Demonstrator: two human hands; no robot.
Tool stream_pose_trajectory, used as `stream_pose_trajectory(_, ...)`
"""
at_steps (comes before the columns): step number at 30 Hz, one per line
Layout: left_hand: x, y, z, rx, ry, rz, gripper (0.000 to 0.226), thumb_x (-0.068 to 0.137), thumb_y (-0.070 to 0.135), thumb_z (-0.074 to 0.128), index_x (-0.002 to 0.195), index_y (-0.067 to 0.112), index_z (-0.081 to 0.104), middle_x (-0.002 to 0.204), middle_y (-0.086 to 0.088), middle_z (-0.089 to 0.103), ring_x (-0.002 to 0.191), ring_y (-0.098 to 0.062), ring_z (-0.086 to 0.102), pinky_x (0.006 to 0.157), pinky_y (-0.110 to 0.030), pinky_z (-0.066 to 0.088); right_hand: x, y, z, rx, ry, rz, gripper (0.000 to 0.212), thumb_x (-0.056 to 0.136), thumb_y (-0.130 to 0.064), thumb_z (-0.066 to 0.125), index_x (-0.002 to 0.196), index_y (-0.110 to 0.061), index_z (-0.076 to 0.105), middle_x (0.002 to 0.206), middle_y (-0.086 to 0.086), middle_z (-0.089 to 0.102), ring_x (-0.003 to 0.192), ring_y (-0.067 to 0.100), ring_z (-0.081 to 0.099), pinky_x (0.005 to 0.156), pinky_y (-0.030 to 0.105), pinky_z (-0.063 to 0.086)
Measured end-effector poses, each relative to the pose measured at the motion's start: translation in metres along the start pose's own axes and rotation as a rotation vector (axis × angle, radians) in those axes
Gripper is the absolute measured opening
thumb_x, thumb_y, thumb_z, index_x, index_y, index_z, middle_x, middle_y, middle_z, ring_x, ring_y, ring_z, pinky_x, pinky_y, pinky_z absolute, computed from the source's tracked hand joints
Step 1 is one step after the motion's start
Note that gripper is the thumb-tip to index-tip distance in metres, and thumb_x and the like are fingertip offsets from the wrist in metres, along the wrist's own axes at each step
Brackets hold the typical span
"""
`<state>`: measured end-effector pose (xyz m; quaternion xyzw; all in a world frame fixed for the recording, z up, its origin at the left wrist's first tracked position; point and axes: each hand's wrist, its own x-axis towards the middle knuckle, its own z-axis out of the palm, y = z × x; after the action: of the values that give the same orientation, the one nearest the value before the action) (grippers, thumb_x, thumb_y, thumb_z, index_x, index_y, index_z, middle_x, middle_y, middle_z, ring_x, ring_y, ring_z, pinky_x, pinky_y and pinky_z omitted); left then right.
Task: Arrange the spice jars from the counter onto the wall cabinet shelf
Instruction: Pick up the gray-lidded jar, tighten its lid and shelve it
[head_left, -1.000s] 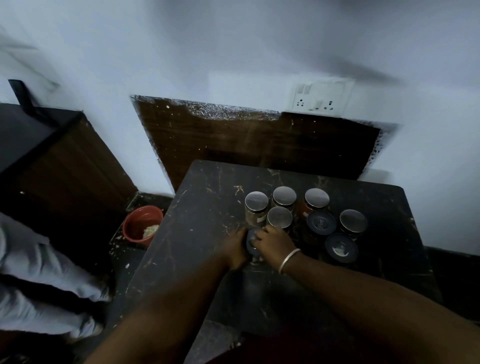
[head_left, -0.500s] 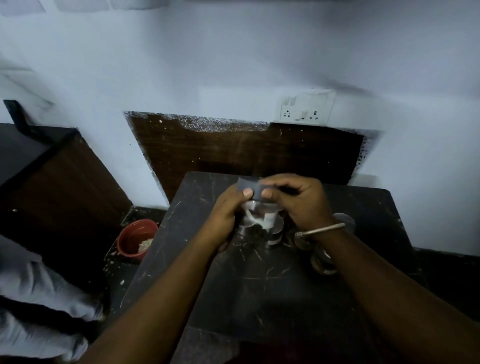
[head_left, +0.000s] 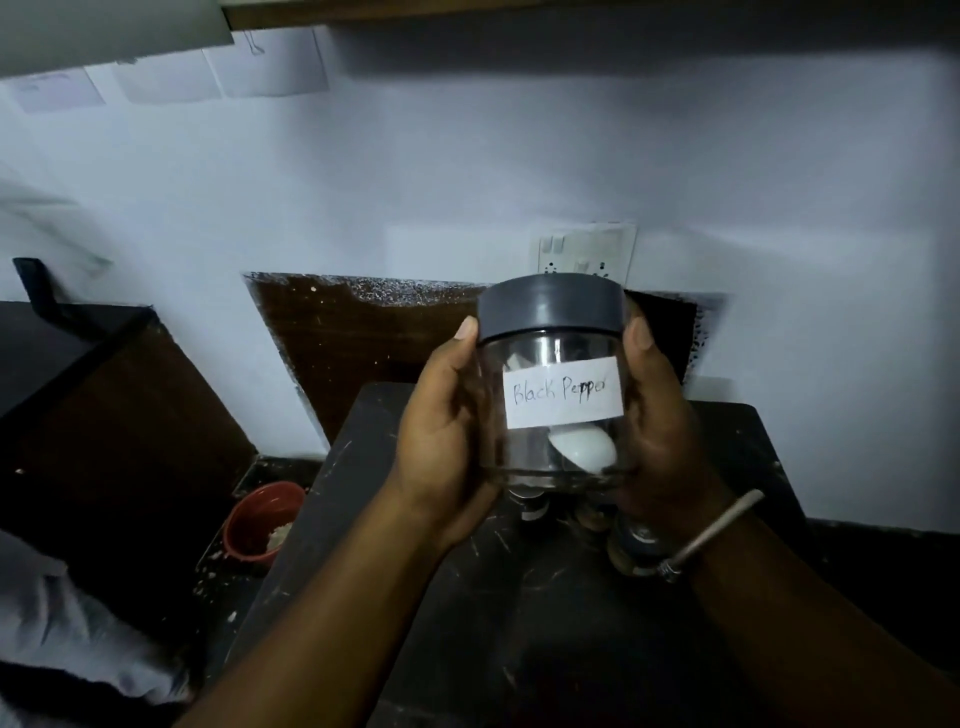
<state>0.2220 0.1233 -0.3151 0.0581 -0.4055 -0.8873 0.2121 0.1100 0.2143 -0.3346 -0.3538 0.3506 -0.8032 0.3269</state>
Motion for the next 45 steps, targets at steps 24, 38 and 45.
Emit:
stream_pose_trajectory(24, -0.017, 0.012, 0.026, 0.134, 0.032, 0.154, 0.056, 0.088, 0.055, 0.059, 0.129, 0.018, 0.064, 0.122, -0.013, 0.071, 0.111, -0.026, 0.07, 0.09, -0.037, 0.058, -0.015, -0.018, 0.034, -0.128, 0.174, -0.15, 0.049, 0.101, -0.049, 0.053, 0.135, -0.014, 0.058, 0.14, 0.031, 0.052, 0.13, 0.055, 0.05, 0.109, 0.075, 0.034)
stream_pose_trajectory(38, -0.014, 0.016, 0.019, 0.095, 0.027, 0.133, 0.059, 0.09, 0.054, 0.056, 0.133, 0.014, 0.061, 0.12, -0.014, 0.072, 0.107, -0.027, 0.072, 0.087, -0.037, 0.06, -0.01, -0.014, 0.04, -0.145, 0.195, -0.152, 0.048, 0.1, -0.05, 0.053, 0.134, -0.016, 0.059, 0.138, 0.027, 0.056, 0.129, 0.053, 0.052, 0.109, 0.073, 0.038)
stream_pose_trajectory(45, -0.007, 0.017, 0.013, 0.101, 0.017, 0.121, 0.066, 0.086, 0.056, 0.06, 0.137, 0.013, 0.059, 0.122, -0.016, 0.071, 0.109, -0.028, 0.071, 0.087, -0.038, 0.059, -0.004, -0.012, 0.04, -0.118, 0.165, -0.136, 0.048, 0.1, -0.049, 0.054, 0.133, -0.015, 0.059, 0.135, 0.026, 0.059, 0.125, 0.047, 0.058, 0.107, 0.069, 0.042)
